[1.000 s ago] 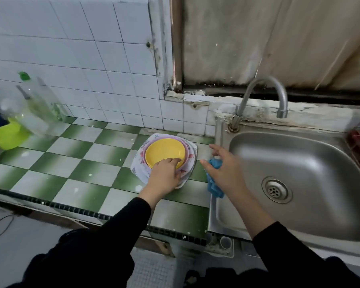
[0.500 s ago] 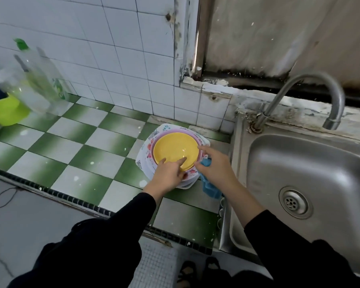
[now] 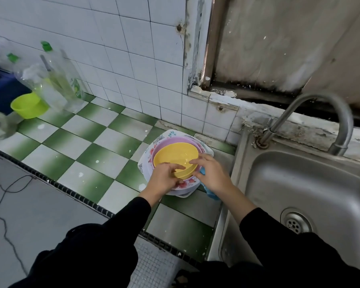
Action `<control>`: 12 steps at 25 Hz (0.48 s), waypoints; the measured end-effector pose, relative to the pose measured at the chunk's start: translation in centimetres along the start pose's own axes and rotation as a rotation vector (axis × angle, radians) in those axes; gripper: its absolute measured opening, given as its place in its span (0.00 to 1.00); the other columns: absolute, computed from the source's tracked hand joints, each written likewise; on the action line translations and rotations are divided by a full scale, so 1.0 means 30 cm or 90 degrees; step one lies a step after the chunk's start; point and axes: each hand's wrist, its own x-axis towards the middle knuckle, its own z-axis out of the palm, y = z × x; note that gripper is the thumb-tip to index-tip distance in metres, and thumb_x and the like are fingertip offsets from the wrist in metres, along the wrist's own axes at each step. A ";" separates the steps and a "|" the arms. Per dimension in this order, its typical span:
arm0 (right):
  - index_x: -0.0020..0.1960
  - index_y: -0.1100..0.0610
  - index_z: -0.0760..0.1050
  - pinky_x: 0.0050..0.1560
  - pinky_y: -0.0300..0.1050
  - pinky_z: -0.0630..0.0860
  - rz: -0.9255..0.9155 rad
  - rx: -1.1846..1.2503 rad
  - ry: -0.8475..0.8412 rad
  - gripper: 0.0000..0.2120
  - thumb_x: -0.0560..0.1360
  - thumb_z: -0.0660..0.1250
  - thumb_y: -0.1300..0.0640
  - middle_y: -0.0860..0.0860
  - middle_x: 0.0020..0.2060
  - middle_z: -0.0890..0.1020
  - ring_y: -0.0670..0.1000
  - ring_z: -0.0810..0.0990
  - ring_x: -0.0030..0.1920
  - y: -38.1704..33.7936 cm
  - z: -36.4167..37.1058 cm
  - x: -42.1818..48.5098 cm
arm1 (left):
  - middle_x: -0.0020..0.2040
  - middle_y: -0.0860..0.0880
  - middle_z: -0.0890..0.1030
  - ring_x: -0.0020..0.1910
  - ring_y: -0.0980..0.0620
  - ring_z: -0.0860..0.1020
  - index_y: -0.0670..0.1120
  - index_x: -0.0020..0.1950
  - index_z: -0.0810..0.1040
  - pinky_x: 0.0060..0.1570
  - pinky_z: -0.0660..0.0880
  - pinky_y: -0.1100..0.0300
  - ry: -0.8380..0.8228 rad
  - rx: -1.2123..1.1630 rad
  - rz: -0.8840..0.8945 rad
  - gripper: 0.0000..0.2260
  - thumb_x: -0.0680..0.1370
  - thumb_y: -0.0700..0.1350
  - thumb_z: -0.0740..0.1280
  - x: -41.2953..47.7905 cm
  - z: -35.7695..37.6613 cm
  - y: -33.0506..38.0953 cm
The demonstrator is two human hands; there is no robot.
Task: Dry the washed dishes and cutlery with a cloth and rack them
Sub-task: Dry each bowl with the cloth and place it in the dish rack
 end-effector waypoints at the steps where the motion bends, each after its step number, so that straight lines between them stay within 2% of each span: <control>1: 0.61 0.48 0.79 0.64 0.46 0.69 -0.011 -0.045 -0.018 0.15 0.76 0.70 0.57 0.49 0.72 0.68 0.51 0.69 0.70 0.001 -0.007 0.013 | 0.51 0.49 0.82 0.45 0.56 0.75 0.45 0.58 0.82 0.41 0.66 0.75 0.000 -0.009 -0.005 0.19 0.68 0.38 0.78 0.001 -0.003 0.005; 4: 0.59 0.49 0.77 0.58 0.48 0.74 -0.053 -0.156 -0.063 0.11 0.76 0.69 0.54 0.45 0.70 0.70 0.52 0.71 0.67 -0.004 -0.024 0.050 | 0.49 0.51 0.82 0.42 0.56 0.73 0.45 0.57 0.83 0.39 0.65 0.75 -0.015 -0.018 -0.014 0.19 0.67 0.39 0.79 0.009 -0.006 0.009; 7: 0.58 0.50 0.73 0.47 0.46 0.72 -0.067 -0.201 -0.113 0.11 0.77 0.68 0.51 0.50 0.57 0.78 0.55 0.76 0.58 -0.016 -0.039 0.070 | 0.47 0.52 0.79 0.43 0.55 0.74 0.45 0.61 0.80 0.43 0.68 0.66 -0.063 -0.035 -0.031 0.21 0.69 0.39 0.77 0.012 -0.017 0.016; 8: 0.59 0.48 0.74 0.47 0.46 0.72 -0.073 -0.215 -0.132 0.11 0.77 0.67 0.51 0.51 0.54 0.79 0.56 0.77 0.57 -0.016 -0.044 0.075 | 0.49 0.52 0.80 0.47 0.55 0.75 0.45 0.62 0.79 0.46 0.69 0.66 -0.087 -0.009 -0.027 0.21 0.70 0.40 0.76 0.017 -0.025 0.014; 10: 0.62 0.46 0.76 0.52 0.48 0.73 -0.100 -0.247 -0.177 0.13 0.78 0.67 0.50 0.51 0.56 0.79 0.55 0.76 0.60 -0.015 -0.055 0.087 | 0.53 0.50 0.82 0.51 0.52 0.78 0.43 0.62 0.80 0.48 0.69 0.66 -0.136 0.099 0.011 0.16 0.75 0.40 0.72 0.027 -0.041 0.004; 12: 0.64 0.47 0.76 0.56 0.50 0.74 -0.113 -0.276 -0.201 0.15 0.78 0.66 0.50 0.51 0.59 0.79 0.55 0.75 0.62 -0.020 -0.064 0.098 | 0.51 0.46 0.84 0.48 0.48 0.79 0.42 0.57 0.82 0.43 0.70 0.62 -0.169 0.205 0.048 0.10 0.78 0.39 0.67 0.029 -0.050 -0.002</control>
